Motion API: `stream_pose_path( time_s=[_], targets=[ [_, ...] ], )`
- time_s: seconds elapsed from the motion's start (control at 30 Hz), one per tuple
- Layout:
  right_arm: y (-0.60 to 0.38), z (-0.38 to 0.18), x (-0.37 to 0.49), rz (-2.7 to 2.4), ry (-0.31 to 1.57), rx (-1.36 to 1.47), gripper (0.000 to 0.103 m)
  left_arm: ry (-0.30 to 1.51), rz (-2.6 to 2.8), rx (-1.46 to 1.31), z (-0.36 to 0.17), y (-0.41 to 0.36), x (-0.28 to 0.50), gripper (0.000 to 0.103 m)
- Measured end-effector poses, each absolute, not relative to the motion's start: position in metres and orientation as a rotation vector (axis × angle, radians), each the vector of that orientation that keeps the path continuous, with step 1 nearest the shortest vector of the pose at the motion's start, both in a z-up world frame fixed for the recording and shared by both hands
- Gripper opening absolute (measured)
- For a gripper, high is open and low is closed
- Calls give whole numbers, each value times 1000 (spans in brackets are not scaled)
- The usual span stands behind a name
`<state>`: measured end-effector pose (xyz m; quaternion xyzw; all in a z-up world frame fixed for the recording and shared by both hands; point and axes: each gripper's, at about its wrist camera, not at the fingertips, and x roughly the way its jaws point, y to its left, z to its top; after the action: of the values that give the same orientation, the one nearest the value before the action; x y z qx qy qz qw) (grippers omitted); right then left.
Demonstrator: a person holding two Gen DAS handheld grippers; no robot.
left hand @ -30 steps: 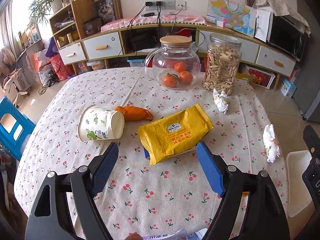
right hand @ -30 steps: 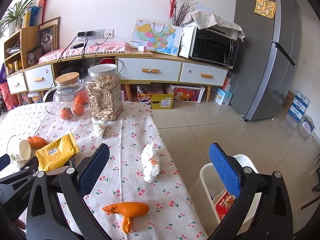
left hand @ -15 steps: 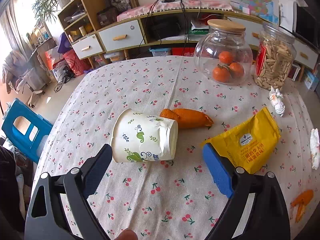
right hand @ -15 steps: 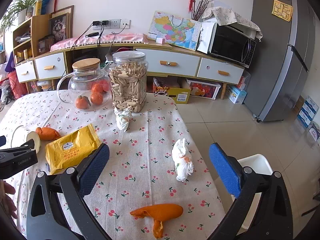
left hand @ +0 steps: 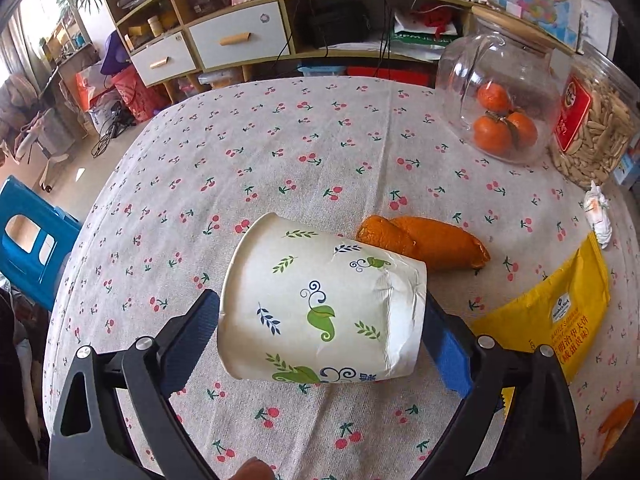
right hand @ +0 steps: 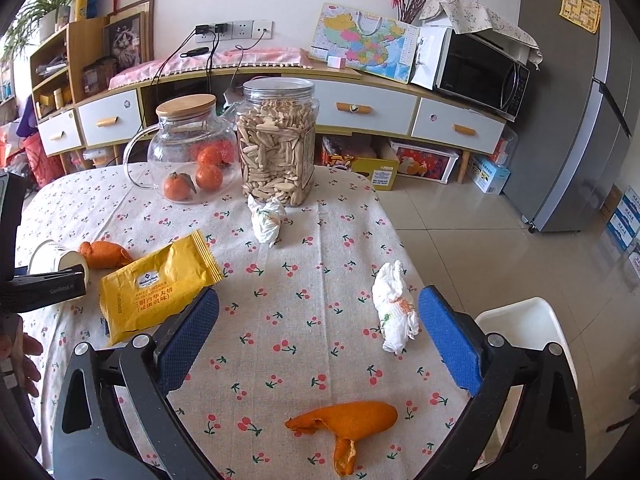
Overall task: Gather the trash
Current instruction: 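Grasp the white paper cup with the left gripper, then grasp the yellow snack bag with the right gripper while the left gripper holds the cup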
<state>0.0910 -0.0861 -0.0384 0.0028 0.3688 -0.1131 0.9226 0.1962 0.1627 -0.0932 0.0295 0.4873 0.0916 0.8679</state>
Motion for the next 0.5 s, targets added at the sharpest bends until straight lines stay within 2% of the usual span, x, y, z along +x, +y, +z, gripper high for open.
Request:
stream_pose_path(
  time_s=[0.27,0.5],
  targets=[
    [-80,-50,114,-108,878,153,96,979,156,37,-66,160,177,79],
    [-59,-89,146,42,1088,416,96,885,117,-10,-17,166,149,79]
  ],
)
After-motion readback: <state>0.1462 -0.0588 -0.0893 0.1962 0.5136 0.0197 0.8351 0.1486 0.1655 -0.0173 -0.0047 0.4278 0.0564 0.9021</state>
